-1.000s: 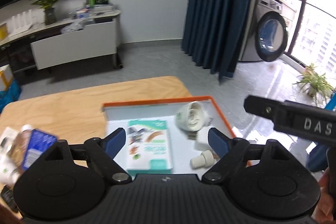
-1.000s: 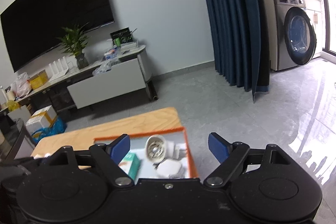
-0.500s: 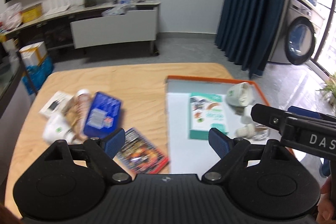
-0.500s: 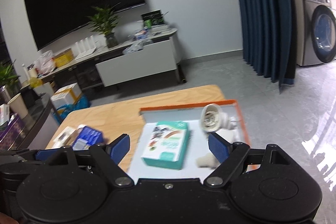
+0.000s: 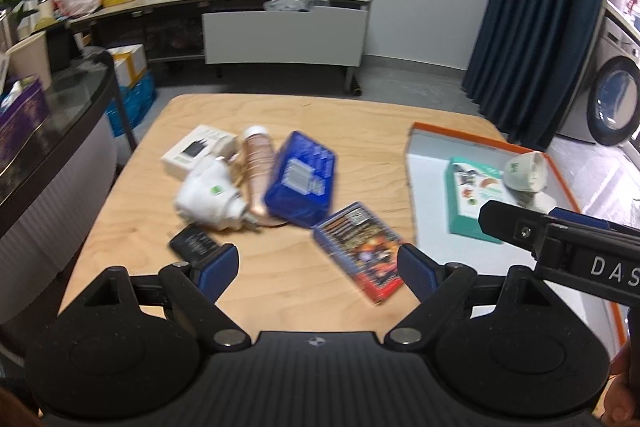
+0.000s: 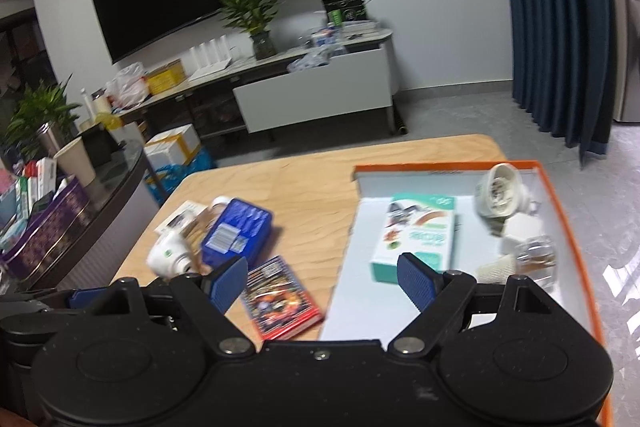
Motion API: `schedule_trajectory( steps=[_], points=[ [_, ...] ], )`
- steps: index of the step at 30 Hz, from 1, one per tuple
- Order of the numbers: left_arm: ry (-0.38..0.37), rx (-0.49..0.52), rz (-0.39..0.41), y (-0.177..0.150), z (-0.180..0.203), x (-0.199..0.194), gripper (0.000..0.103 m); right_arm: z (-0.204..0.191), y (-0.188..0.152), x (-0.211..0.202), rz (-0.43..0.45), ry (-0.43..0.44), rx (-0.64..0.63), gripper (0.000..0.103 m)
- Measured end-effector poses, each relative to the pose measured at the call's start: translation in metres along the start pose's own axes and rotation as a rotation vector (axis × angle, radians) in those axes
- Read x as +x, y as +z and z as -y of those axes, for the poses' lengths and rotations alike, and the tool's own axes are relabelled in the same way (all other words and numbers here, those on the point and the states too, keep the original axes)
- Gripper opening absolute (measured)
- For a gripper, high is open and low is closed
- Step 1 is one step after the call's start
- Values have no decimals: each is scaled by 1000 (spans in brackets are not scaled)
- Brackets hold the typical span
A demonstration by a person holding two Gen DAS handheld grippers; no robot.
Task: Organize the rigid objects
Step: 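Move both grippers back over the table toward the remaining items, then grasp the black charger with the left gripper while the right grasps the white green-dot plug device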
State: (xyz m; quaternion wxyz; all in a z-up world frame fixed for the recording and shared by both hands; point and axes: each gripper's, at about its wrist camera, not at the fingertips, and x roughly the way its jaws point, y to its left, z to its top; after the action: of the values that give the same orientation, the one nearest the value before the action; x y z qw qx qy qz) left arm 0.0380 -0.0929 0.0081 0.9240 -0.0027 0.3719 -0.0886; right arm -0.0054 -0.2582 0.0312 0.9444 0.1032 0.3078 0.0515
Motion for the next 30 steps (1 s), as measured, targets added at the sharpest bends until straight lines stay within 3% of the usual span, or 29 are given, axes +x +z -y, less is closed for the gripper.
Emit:
schedule_trajectory(
  steps=[13,30],
  points=[
    [133,-151,-46,-19,-62,17,88,-33,-15,17,-48,56,-60,96],
    [227,-197,-95,2,-84,83,87,-44,-23,38,-90,103,-93,96]
  ],
)
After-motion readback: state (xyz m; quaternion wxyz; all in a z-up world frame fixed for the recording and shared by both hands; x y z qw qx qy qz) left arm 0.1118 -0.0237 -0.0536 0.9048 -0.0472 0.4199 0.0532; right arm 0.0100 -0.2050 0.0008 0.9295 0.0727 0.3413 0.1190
